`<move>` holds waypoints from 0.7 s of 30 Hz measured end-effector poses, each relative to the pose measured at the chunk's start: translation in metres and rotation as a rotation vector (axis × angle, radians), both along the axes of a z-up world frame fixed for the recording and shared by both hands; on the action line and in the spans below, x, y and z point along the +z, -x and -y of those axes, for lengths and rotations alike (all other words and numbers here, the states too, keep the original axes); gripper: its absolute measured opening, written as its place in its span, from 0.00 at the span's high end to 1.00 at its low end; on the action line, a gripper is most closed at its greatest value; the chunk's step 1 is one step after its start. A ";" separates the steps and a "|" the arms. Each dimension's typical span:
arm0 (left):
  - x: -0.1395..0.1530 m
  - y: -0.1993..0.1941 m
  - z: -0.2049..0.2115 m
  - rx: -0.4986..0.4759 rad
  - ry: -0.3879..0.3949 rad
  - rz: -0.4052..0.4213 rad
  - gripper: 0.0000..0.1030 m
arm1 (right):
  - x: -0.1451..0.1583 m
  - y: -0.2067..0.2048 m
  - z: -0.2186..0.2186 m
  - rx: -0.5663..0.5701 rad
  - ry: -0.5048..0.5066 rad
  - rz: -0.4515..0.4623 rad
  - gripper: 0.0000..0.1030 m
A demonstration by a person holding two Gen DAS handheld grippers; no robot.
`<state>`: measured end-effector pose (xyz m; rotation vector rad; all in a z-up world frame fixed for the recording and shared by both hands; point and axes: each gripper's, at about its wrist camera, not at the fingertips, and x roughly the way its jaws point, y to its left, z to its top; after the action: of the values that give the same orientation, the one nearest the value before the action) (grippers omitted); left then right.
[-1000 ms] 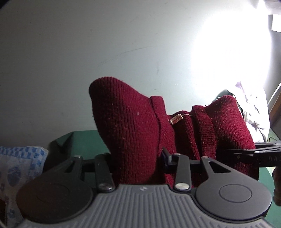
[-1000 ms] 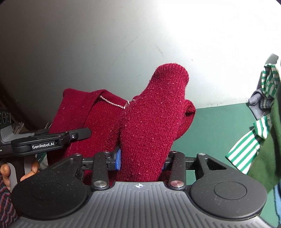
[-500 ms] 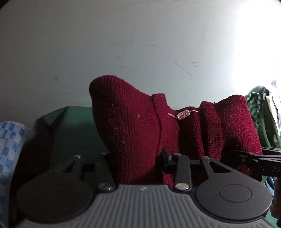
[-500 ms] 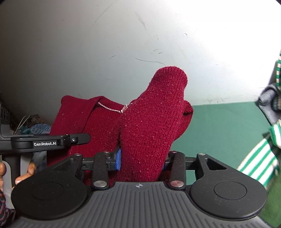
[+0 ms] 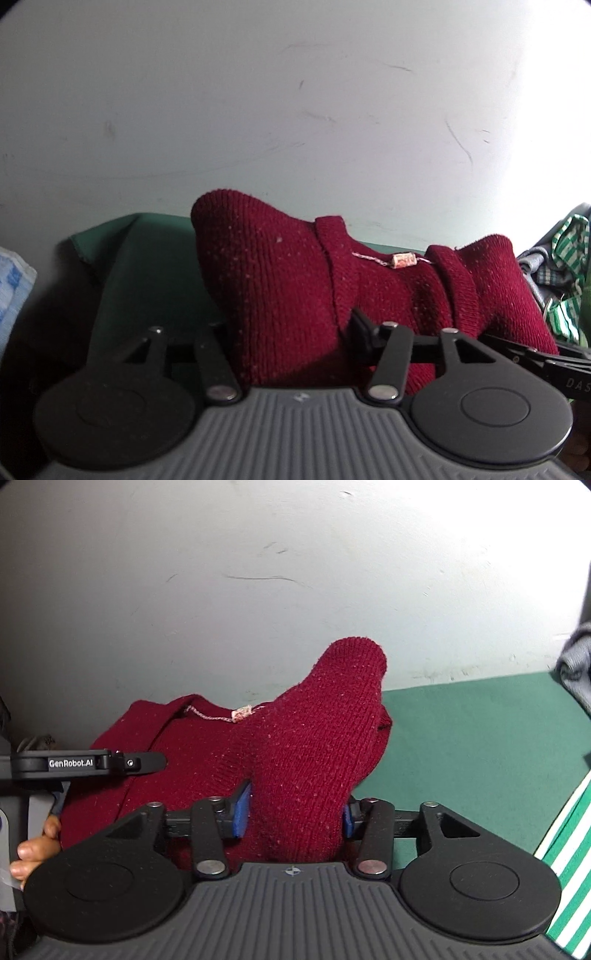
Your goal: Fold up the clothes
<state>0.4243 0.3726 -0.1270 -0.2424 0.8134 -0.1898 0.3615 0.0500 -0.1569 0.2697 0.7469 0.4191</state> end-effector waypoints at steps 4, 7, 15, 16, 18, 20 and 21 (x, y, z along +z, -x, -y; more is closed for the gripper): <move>0.010 0.014 -0.011 -0.022 -0.031 0.026 0.38 | 0.022 0.008 -0.003 -0.026 0.023 0.041 0.50; 0.019 0.029 -0.020 -0.037 -0.108 0.058 0.30 | 0.040 0.032 0.007 -0.072 0.100 0.135 0.49; 0.052 0.049 -0.010 -0.068 -0.191 0.141 0.26 | 0.065 0.052 -0.002 -0.001 0.163 0.233 0.66; 0.054 0.050 -0.007 -0.080 -0.161 0.151 0.26 | 0.065 0.050 -0.007 0.012 0.168 0.223 0.66; 0.059 0.050 0.002 -0.113 -0.114 0.159 0.25 | 0.061 0.047 -0.017 0.026 0.192 0.228 0.66; 0.058 0.046 0.013 -0.123 -0.105 0.148 0.29 | 0.053 0.037 -0.023 0.038 0.213 0.197 0.66; 0.053 0.044 0.016 -0.131 -0.087 0.129 0.31 | 0.048 0.030 -0.024 0.038 0.222 0.169 0.66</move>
<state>0.3803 0.3570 -0.0737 -0.0941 0.7081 -0.2894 0.3311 0.0740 -0.1093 0.0107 0.6268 0.3864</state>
